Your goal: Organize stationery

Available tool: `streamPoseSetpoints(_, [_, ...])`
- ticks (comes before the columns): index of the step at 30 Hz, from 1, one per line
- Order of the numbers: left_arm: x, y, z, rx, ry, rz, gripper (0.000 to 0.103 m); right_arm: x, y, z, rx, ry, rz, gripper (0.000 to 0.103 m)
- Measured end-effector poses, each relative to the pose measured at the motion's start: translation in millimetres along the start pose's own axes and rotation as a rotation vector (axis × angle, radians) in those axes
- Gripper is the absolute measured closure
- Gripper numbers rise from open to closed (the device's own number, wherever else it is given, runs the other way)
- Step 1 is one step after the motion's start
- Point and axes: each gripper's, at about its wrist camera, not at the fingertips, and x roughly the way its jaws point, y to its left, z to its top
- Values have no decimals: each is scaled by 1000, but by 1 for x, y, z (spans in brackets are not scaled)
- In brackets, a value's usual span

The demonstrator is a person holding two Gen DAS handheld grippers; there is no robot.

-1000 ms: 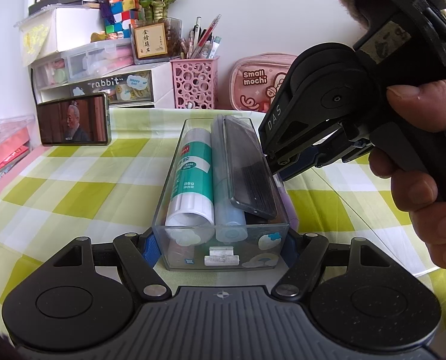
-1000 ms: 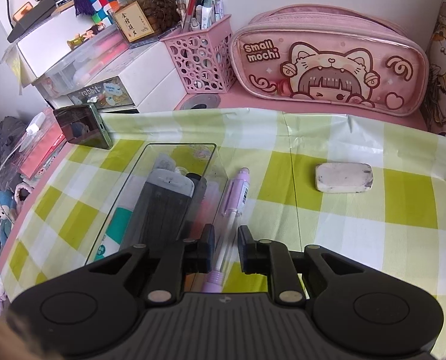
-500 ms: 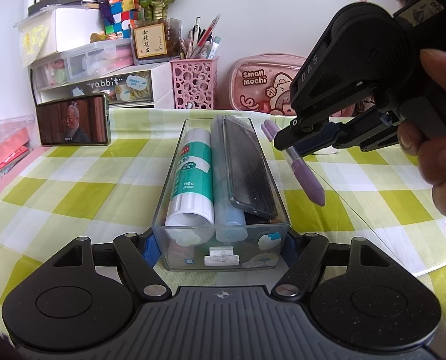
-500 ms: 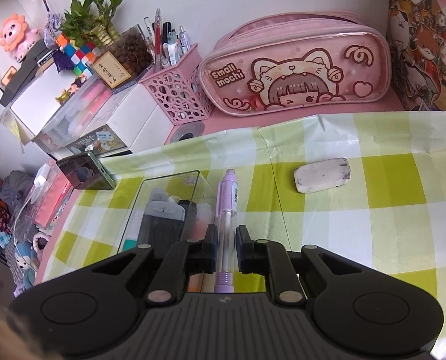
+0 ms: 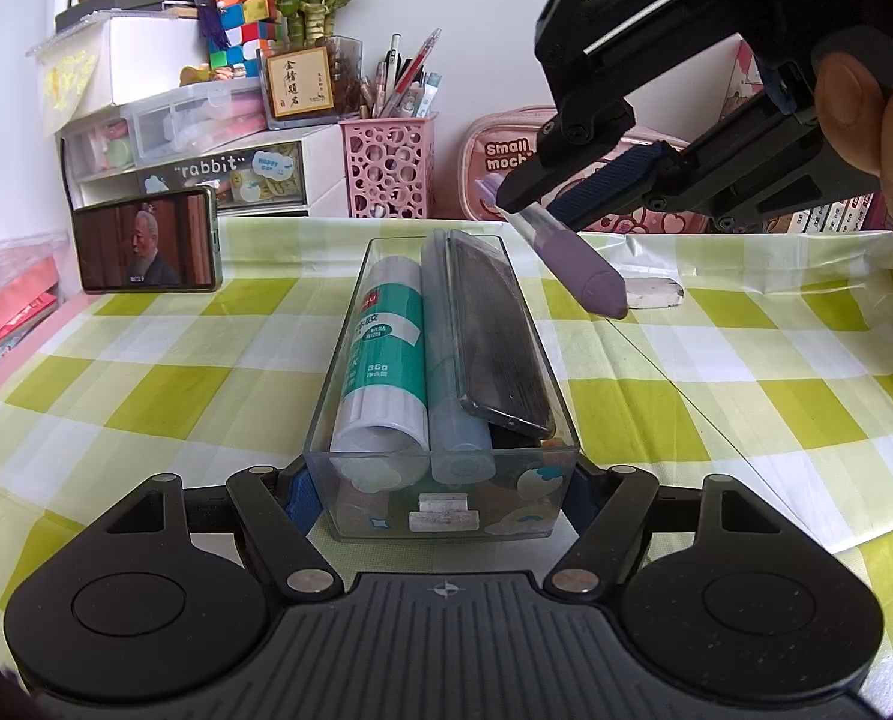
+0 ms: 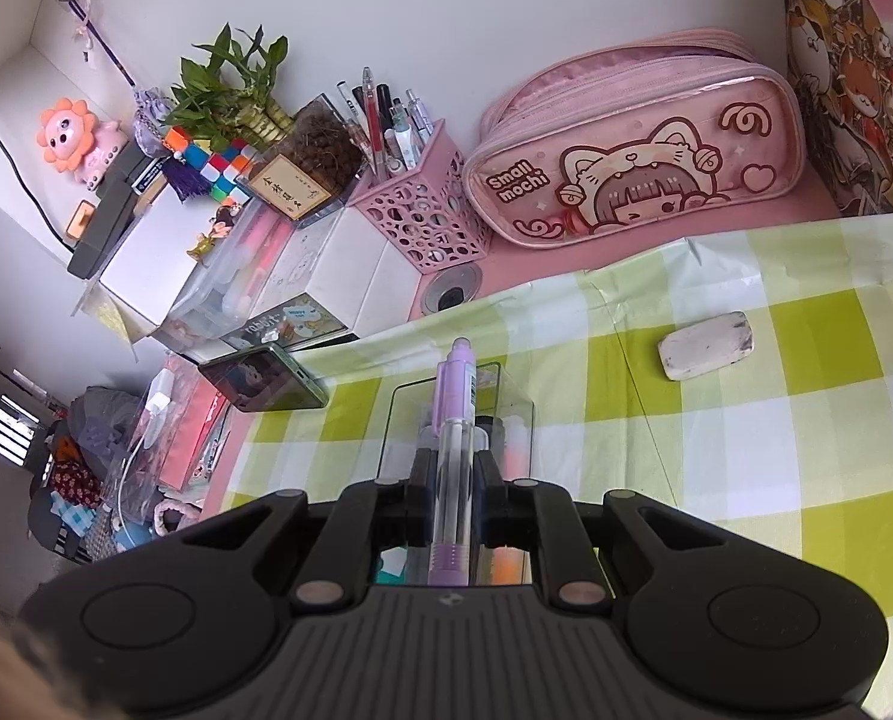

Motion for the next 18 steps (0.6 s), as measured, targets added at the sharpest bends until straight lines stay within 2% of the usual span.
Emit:
streamPoseSetpoints(7, [0, 0, 0, 0, 0, 0, 31, 11, 28, -1, -54, 49, -10, 76])
streamPoseSetpoints(18, [1, 1, 0, -5, -1, -6, 31, 24, 38, -1, -56, 127, -38, 76])
